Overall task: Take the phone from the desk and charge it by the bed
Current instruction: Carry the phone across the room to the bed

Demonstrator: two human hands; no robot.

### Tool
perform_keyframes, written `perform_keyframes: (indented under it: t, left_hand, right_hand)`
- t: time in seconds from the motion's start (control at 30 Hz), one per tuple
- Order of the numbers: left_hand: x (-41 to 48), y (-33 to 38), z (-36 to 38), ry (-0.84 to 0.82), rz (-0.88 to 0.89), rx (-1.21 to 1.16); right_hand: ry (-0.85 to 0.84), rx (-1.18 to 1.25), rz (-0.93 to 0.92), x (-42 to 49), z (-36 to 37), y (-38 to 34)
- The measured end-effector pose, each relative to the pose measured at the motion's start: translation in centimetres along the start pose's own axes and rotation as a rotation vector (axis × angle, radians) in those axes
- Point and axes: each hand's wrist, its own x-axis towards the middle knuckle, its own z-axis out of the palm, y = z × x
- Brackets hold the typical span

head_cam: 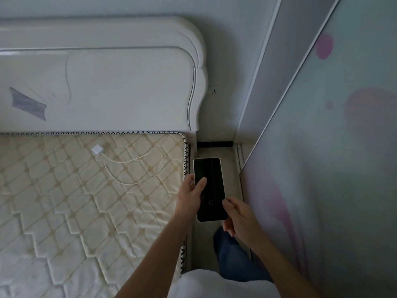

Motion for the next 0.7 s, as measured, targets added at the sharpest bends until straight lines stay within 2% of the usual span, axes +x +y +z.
perform_keyframes:
  t: [0.33, 0.5, 0.7]
  left_hand:
    - [11.2, 7.6, 4.9, 0.139, 0.006, -0.094]
    - [15.2, 9.8, 7.4, 0.129, -0.005, -0.112]
    - [20.1, 10.8, 7.9, 0.075, 0.002, -0.088]
  right_hand:
    - [-0.102, -0.031, -0.054, 13.8, -7.0, -6.4]
    - [-0.064, -0.091, -0.076, 17.6, -10.2, -8.1]
    - [-0.038, -0.135, -0.020, 21.0, -10.9, -8.2]
